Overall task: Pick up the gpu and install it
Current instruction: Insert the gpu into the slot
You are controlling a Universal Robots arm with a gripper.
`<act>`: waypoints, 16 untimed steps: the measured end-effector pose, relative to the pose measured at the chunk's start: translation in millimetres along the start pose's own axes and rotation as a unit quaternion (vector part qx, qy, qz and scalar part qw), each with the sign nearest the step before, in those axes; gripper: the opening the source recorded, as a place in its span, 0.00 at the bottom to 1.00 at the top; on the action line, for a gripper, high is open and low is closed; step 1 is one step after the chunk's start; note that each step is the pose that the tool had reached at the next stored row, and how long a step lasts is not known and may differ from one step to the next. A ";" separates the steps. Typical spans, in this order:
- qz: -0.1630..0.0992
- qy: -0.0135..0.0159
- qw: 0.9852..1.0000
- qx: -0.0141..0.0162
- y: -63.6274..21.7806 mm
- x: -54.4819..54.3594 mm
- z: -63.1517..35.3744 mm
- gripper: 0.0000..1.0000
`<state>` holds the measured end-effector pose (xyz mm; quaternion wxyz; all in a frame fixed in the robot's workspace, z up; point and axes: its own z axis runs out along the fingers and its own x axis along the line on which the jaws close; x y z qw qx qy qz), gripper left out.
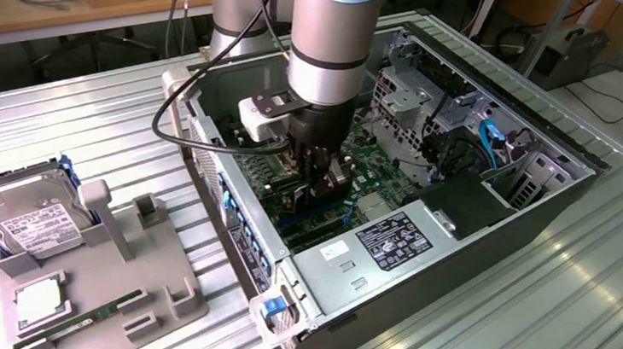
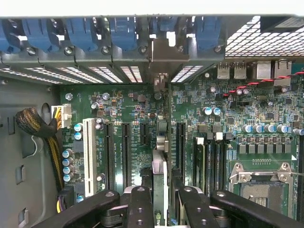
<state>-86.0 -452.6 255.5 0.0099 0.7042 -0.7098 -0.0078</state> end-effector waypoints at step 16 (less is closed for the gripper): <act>0.000 0.000 1.000 0.000 1.0 -2.2 -37.4 0.26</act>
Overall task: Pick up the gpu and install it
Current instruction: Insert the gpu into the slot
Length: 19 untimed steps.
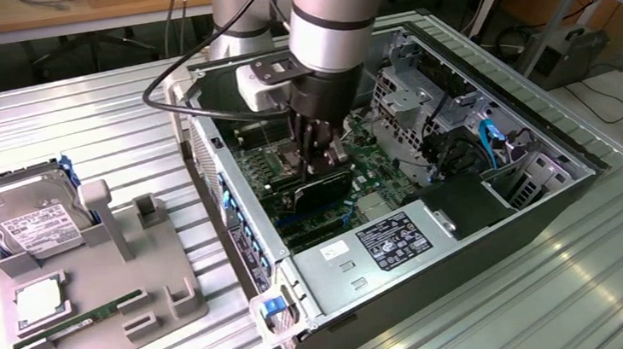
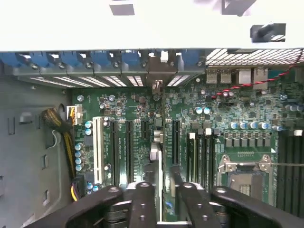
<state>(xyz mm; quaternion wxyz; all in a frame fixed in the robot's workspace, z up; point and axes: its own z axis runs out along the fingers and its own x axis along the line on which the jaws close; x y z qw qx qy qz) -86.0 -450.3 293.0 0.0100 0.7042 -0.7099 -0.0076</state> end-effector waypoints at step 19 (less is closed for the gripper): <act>0.000 0.003 1.000 0.000 6.0 -6.9 19.8 0.11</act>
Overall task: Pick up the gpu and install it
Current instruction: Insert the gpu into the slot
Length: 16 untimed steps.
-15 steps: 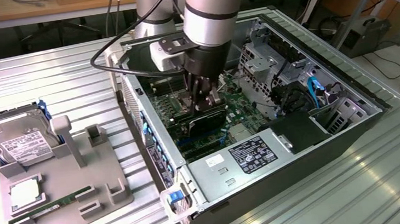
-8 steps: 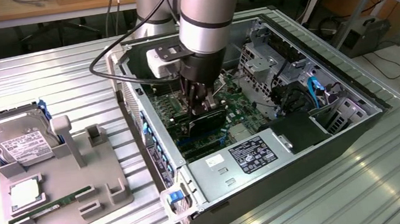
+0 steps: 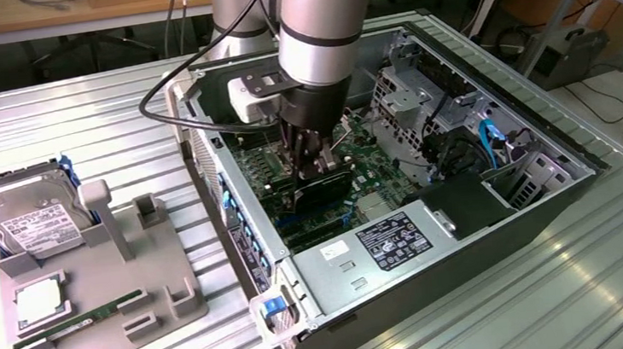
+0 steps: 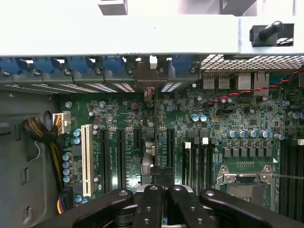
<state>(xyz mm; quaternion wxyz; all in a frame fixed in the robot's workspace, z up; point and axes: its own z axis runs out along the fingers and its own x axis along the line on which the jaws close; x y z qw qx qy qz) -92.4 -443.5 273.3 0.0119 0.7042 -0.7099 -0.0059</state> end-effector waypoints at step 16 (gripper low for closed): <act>0.000 0.000 1.000 0.000 -0.1 2.6 1.4 0.11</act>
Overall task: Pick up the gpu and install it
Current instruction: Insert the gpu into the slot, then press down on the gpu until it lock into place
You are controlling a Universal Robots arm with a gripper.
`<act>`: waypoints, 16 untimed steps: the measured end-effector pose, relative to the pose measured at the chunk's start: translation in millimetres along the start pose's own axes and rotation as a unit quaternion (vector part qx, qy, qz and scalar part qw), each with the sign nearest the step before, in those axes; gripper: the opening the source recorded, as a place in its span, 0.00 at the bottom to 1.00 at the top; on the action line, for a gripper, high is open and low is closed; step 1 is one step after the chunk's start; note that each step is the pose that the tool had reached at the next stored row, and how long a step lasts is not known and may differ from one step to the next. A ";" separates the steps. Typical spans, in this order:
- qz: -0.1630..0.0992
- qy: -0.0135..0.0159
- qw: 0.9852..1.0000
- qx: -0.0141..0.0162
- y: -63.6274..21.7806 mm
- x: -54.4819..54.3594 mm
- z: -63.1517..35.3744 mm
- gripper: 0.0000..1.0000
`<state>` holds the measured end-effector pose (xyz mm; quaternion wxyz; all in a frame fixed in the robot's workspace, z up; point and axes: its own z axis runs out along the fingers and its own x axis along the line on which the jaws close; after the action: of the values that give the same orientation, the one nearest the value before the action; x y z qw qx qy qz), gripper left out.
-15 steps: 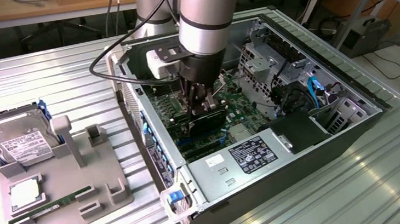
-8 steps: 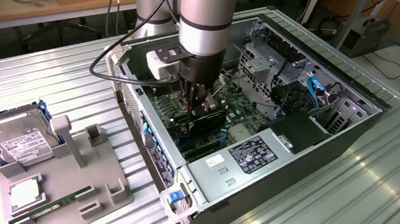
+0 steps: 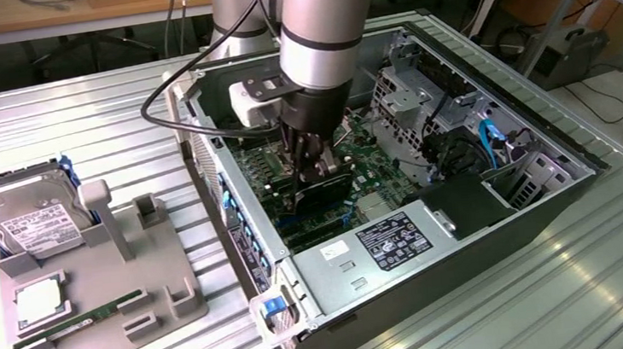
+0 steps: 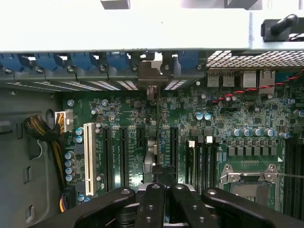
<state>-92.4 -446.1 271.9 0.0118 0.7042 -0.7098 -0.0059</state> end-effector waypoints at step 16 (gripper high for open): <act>0.000 0.000 1.000 0.000 1.0 0.3 -42.5 0.11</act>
<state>-92.4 -446.1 314.4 0.0117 0.7042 -0.7099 -0.0059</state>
